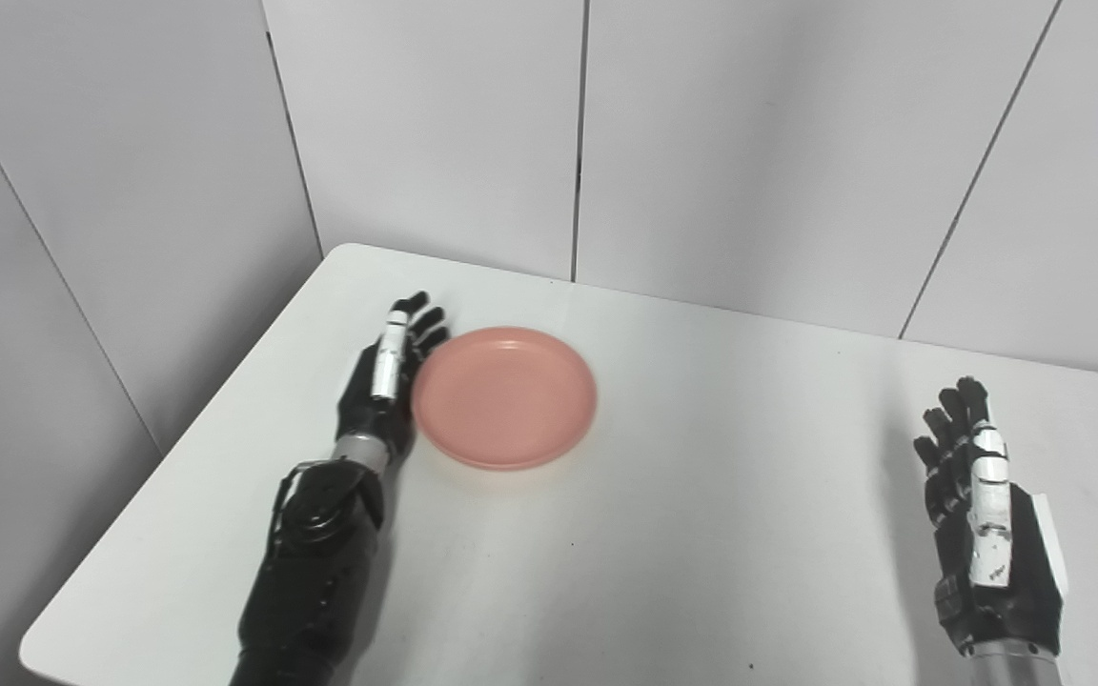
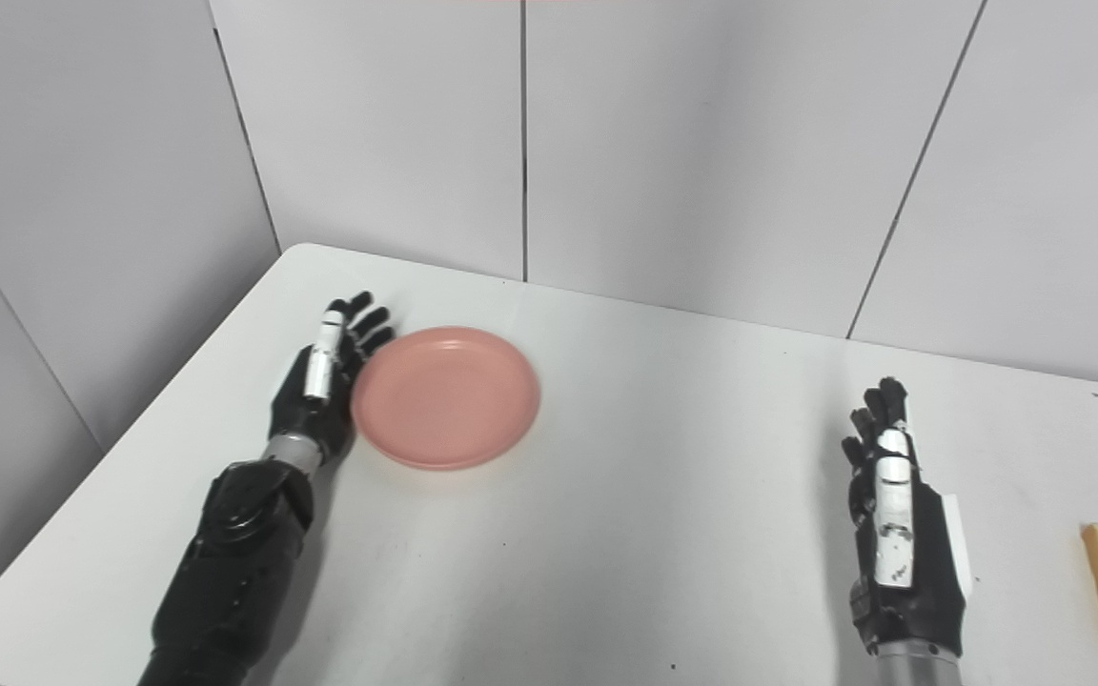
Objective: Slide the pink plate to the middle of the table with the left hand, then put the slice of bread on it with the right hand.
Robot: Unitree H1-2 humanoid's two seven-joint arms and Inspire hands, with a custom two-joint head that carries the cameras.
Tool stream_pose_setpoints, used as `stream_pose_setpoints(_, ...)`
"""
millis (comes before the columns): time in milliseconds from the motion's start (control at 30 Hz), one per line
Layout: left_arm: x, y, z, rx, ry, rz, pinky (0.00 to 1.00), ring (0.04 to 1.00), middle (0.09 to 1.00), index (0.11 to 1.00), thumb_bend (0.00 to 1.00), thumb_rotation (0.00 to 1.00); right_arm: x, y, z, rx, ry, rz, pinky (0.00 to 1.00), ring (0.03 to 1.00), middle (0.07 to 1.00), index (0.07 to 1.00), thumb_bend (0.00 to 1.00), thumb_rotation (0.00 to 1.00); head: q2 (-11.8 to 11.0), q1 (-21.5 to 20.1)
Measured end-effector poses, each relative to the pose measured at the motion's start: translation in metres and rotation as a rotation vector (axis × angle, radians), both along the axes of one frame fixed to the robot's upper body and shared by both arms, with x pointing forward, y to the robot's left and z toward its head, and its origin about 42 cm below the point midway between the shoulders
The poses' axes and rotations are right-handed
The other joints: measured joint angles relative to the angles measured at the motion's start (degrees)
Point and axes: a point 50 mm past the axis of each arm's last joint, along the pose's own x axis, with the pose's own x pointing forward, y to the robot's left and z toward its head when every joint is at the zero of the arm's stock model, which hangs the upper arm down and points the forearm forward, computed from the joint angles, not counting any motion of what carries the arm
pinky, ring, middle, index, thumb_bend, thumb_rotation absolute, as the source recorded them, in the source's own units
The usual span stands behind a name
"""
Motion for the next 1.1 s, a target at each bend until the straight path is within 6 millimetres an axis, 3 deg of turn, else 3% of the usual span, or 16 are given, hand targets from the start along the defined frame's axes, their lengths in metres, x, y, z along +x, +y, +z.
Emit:
stream_pose_setpoints(133, 0.004, -0.031, 0.0, 0.009, -0.001, -0.086, 0.88, 0.904, 0.908, 0.903, 0.43, 1.0, 0.0, 0.002, -0.002, 0.005, 0.008, 0.001, 1.0, 1.0, 1.0, 1.0, 0.29, 1.0, 0.3, -1.0)
stream_pose_setpoints(600, 0.004, -0.085, -0.001, 0.028, -0.003, -0.229, 0.91, 0.924, 0.925, 0.905, 0.37, 1.0, 0.0, 0.013, -0.003, 0.03, 0.009, 0.005, 1.0, 0.994, 1.0, 1.0, 0.33, 1.0, 1.7, -8.5)
stream_pose_setpoints(1100, -0.003, -0.123, -0.006, 0.034, -0.025, -0.386, 0.93, 0.927, 0.93, 0.909, 0.39, 1.0, -0.001, 0.027, -0.002, 0.015, 0.01, -0.007, 1.0, 0.988, 1.0, 1.0, 0.34, 1.0, 2.5, -14.3)
